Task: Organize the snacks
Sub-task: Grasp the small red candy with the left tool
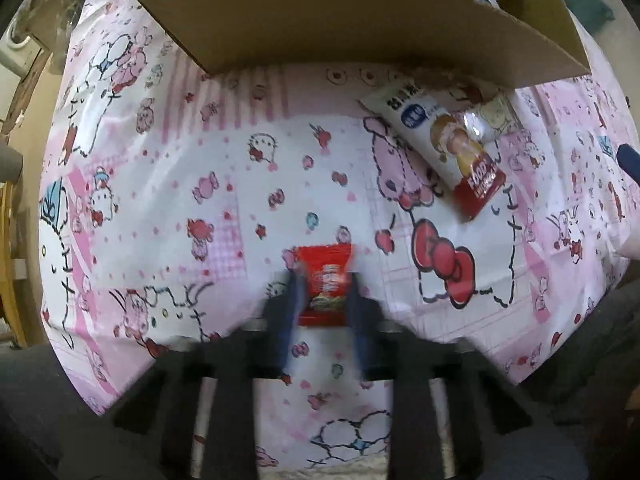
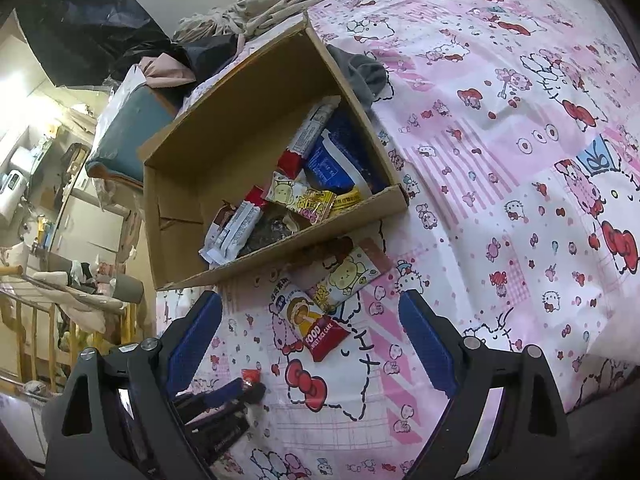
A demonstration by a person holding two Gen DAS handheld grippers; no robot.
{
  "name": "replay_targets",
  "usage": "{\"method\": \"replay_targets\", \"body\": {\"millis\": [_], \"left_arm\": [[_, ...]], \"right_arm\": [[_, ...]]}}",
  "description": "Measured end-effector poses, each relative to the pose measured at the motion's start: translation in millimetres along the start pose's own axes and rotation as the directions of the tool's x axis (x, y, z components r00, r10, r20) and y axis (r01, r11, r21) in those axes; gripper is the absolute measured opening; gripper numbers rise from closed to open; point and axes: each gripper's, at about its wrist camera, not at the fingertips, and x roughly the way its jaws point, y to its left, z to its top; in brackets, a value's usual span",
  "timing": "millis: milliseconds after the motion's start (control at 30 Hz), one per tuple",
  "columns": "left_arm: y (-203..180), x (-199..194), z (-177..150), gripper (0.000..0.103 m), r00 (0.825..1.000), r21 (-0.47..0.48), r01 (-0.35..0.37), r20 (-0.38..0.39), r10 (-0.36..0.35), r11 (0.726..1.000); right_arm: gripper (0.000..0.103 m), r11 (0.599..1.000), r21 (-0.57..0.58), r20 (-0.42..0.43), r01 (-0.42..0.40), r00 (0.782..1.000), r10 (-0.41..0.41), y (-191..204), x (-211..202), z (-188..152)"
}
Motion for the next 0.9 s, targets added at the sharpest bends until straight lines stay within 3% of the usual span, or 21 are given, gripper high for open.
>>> {"method": "replay_targets", "body": {"millis": [267,500,733,900], "left_arm": [[4.2,-13.1,7.7,0.013,1.0,0.013,0.017,0.026,-0.017,1.0],[12.4,-40.9,10.7,0.013,0.992,0.011,0.086,0.093,-0.087,0.996],[42.6,-70.0,22.3,0.013,0.975,-0.072,0.153,0.177,-0.138,0.986],[59.7,-74.8,22.8,0.013,0.968,-0.145,0.189,0.194,-0.16,0.971]], "right_arm": [[0.092,1.0,0.006,-0.002,-0.014,1.0,0.014,-0.8,-2.1,0.3],[0.092,0.997,0.055,-0.01,-0.054,0.998,0.055,-7.0,-2.7,1.5],[0.092,0.995,0.079,-0.025,-0.058,0.998,0.06,-11.7,-0.7,0.3],[0.092,0.993,0.109,-0.065,-0.047,0.996,0.054,-15.5,8.2,-0.4]]}}
